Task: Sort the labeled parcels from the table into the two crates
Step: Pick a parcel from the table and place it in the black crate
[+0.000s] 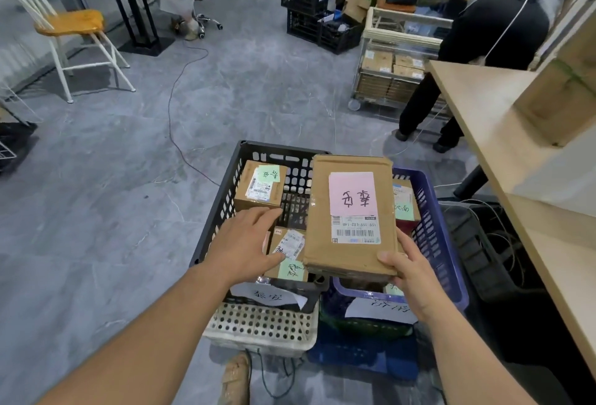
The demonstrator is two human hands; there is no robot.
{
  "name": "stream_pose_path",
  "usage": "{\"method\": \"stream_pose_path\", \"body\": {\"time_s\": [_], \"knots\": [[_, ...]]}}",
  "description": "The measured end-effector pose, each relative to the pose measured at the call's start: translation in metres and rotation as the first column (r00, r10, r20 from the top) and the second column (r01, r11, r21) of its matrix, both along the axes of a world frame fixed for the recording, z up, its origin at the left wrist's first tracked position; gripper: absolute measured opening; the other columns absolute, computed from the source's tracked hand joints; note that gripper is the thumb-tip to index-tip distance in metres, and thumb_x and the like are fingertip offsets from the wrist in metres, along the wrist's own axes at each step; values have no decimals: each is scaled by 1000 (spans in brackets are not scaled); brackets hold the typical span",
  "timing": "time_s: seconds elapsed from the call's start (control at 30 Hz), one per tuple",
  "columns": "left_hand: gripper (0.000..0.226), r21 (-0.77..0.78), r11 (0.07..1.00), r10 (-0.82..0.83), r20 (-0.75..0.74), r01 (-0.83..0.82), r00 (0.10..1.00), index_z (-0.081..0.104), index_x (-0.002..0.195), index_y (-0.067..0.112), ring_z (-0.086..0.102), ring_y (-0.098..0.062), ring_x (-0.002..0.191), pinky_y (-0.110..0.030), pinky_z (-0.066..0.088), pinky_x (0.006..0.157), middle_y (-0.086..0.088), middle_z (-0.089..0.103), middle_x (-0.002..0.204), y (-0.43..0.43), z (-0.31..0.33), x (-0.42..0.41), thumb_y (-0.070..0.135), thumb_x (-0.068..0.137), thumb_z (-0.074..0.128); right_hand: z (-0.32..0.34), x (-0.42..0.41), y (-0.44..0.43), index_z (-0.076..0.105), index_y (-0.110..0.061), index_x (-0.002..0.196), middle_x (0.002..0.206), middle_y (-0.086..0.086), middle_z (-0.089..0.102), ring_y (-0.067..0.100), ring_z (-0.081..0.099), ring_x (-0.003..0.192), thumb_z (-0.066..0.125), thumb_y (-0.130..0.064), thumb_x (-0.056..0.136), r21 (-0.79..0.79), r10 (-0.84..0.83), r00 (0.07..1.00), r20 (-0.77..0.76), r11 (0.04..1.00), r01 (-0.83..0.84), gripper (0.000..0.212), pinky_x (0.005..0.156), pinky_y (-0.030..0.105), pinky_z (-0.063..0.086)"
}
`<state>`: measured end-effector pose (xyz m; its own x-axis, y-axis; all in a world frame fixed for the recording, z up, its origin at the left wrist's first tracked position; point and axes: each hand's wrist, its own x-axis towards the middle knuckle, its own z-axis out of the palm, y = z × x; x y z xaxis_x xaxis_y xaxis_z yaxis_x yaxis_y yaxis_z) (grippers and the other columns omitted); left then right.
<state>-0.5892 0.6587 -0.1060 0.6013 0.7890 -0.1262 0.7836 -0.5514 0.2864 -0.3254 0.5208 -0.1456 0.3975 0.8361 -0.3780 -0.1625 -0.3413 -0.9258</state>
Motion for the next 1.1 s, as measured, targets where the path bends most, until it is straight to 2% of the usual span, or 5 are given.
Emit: {"method": "stream_pose_path", "body": {"time_s": [0.43, 0.77, 0.9, 1.03, 1.1], "knots": [[70, -254, 964, -60, 63, 74, 996, 16, 151, 34, 23, -13, 141, -33, 26, 114, 9, 21, 156, 134, -55, -1, 55, 92, 47, -52, -34, 109, 43, -43, 139, 109, 0, 72, 19, 68, 100, 77, -42, 47, -165, -94, 995, -18, 982, 90, 99, 84, 34, 52], [46, -738, 673, 282, 197, -47, 939, 27, 145, 42, 49, -7, 116, -26, 39, 98, 16, 48, 135, 169, -138, 43, 43, 100, 38, -113, -26, 174, 42, -47, 139, 118, 0, 69, 19, 62, 114, 79, -47, 50, -229, -61, 998, -29, 972, 53, 97, 106, 47, 43], [50, -750, 653, 397, 224, -103, 890, 27, 149, 36, 46, -8, 121, -26, 37, 100, 13, 47, 139, 189, -162, 62, 43, 100, 37, -124, -17, 203, 39, -50, 141, 130, -15, 60, 7, 53, 123, 75, -55, 69, -231, 6, 999, 42, 973, 4, 81, 103, 30, 42], [51, -774, 613, 485, 212, -158, 848, 24, 150, 35, 46, -16, 126, -35, 38, 107, 7, 45, 144, 207, -184, 77, 42, 101, 36, -122, -12, 233, 40, -62, 109, 108, -36, 52, -23, 52, 92, 58, -36, 95, -276, 77, 981, 177, 961, -26, 34, 68, -2, 40], [50, -772, 608, 526, 218, -184, 822, 24, 150, 33, 43, -17, 130, -33, 35, 108, 7, 43, 147, 215, -191, 82, 40, 101, 35, -128, -9, 243, 43, -58, 120, 109, -36, 51, -24, 51, 95, 57, -45, 93, -283, 91, 964, 250, 959, -17, 33, 77, 1, 41]]}}
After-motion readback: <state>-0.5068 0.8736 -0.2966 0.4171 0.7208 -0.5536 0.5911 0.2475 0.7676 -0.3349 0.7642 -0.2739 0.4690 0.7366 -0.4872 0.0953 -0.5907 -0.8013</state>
